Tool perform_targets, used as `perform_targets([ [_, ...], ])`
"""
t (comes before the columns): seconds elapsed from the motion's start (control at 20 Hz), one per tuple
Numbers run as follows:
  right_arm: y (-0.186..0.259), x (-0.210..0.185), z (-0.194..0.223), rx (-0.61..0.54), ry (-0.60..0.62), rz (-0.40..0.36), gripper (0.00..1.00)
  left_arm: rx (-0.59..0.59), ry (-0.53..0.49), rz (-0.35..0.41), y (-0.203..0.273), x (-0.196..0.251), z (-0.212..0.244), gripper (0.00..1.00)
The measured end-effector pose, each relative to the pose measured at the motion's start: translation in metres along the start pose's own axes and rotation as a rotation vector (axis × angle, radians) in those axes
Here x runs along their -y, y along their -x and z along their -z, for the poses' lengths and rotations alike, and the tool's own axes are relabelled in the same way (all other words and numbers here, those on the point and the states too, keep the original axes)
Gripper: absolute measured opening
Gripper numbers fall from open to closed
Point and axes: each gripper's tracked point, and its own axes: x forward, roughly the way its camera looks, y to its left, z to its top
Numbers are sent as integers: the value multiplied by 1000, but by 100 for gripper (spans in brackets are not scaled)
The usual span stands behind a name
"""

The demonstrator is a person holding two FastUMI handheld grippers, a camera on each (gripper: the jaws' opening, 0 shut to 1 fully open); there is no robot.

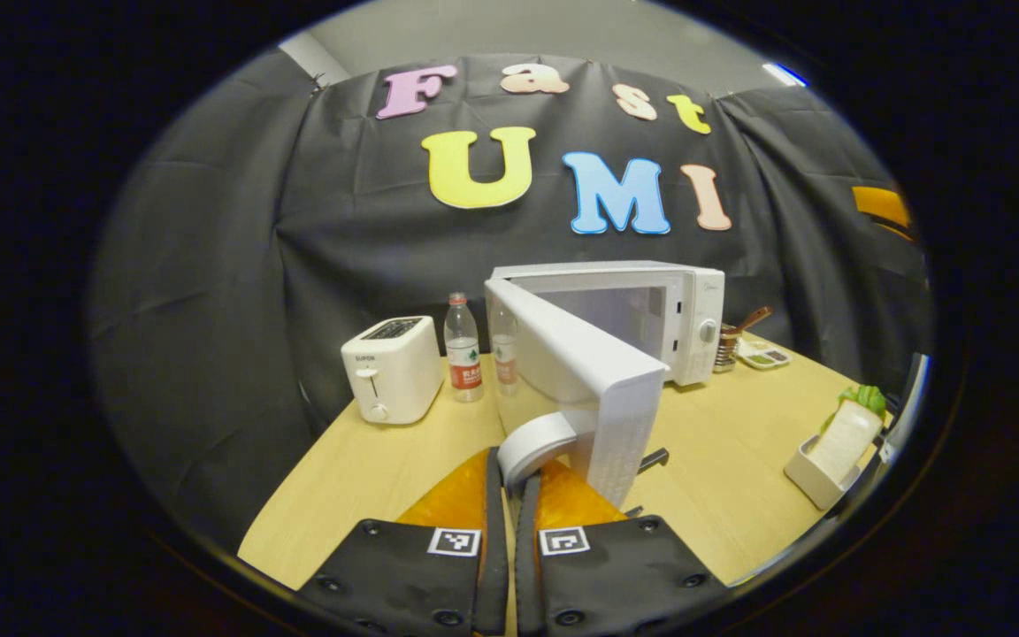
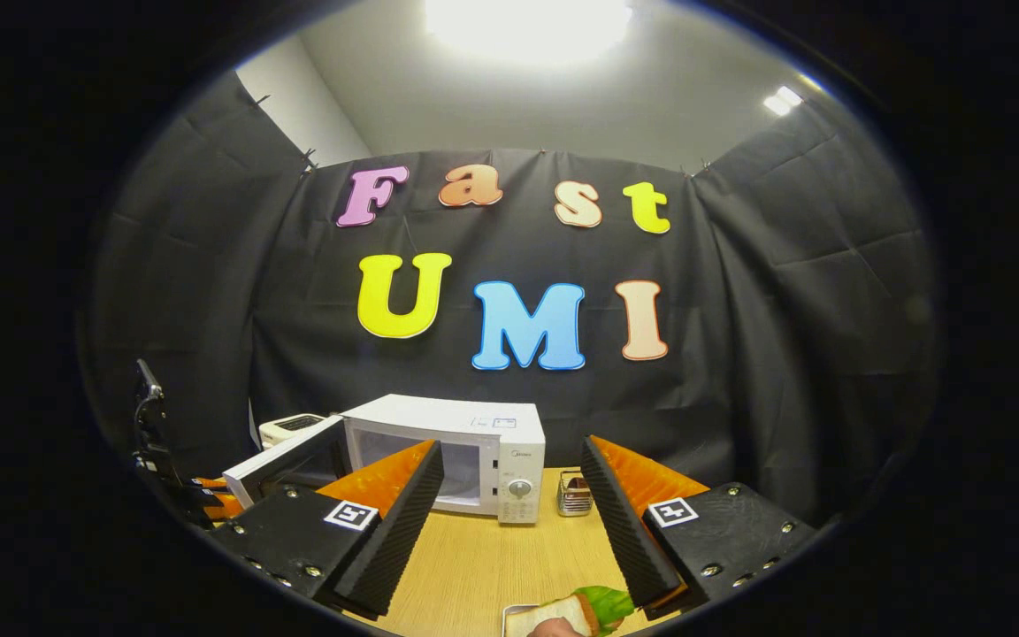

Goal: Open the microwave oven with the left hand, put the food in, and close the microwave oven.

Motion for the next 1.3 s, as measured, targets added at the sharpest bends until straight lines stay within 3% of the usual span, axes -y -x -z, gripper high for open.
perform_targets([
  [0.2, -2, 5, -2, -17, -4, -29, 95, -21, 40, -78, 7, -8, 6, 21],
  [0.45, -8, 32, 5, -57, 15, -54, 95, 7, 5, -220, 42, -10, -9, 93],
  [0.55, -12, 45, 16, -92, 20, -60, 95, 55, -29, -276, 62, -10, -35, 97],
  [0.6, -13, 49, 25, -120, 8, -70, 95, 86, -26, -294, 72, -7, -51, 94],
  [0.7, -15, 57, 42, -179, -34, -90, 95, 148, -10, -308, 86, 3, -84, 98],
  [0.95, -13, 74, 92, -347, -117, -125, 95, 274, -6, -344, 118, 22, -151, 95],
  [1.2, 3, 87, 144, -537, -187, -166, 96, 347, 24, -371, 143, 37, -179, 93],
  [1.3, 9, 91, 163, -606, -217, -179, 96, 360, 35, -383, 149, 43, -185, 98],
])
